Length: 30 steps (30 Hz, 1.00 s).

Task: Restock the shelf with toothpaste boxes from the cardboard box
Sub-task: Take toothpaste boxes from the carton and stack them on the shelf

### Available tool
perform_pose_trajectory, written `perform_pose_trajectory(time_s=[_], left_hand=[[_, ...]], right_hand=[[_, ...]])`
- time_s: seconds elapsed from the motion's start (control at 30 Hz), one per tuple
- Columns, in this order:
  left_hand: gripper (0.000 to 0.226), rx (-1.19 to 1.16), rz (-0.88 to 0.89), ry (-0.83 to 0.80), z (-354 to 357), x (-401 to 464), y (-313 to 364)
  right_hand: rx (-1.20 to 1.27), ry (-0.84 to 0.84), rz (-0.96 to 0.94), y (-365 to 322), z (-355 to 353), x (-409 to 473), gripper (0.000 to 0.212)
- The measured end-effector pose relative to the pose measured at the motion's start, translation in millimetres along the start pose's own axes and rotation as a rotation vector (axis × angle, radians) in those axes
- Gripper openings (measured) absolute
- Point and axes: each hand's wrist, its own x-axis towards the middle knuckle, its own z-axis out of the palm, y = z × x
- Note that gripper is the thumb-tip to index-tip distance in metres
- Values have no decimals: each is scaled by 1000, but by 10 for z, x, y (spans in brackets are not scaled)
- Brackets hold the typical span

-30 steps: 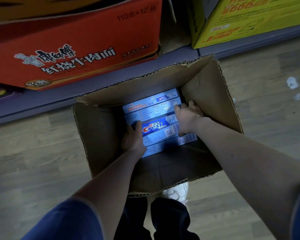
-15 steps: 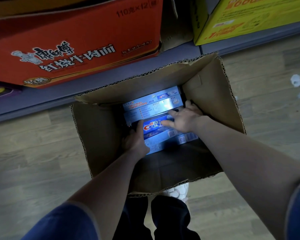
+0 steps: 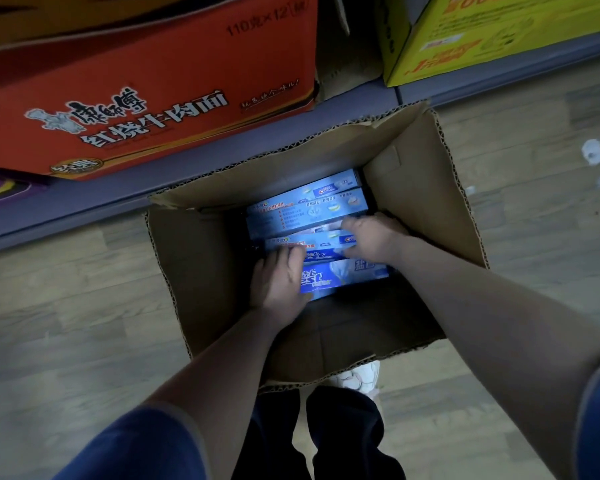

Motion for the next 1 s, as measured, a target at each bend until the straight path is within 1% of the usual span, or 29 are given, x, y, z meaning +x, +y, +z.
perform_pose_trajectory(time_s=[0.07, 0.13, 0.17, 0.33, 0.47, 0.53, 0.67, 0.8, 0.87, 1.0], left_hand=[[61, 115, -80, -37, -48, 6, 29], [55, 242, -112, -83, -100, 1, 40], [53, 260, -125, -99, -115, -8, 50], [51, 200, -145, -161, -126, -66, 91], [67, 173, -96, -230, -188, -73, 66], [63, 162, -80, -245, -201, -81, 66], [54, 35, -106, -355, -269, -72, 86], [52, -70, -117, -405, -332, -89, 127], [52, -91, -119, -402, -350, -118, 155], [40, -86, -81, -332, -403, -183, 201]], right_hand=[[80, -12, -33, 29, 3, -33, 54], [121, -1, -35, 29, 19, -45, 52], [126, 2, -30, 20, 27, -57, 50], [198, -14, 6, -8, -13, -168, 50], [180, -2, 11, -40, -48, -232, 51], [184, 3, 19, -60, -53, -260, 53], [183, 20, 41, -84, -57, -311, 59], [140, 35, 48, -90, -34, -317, 55], [111, 32, 44, -85, -46, -320, 55], [41, 7, 46, -96, -107, -406, 59]])
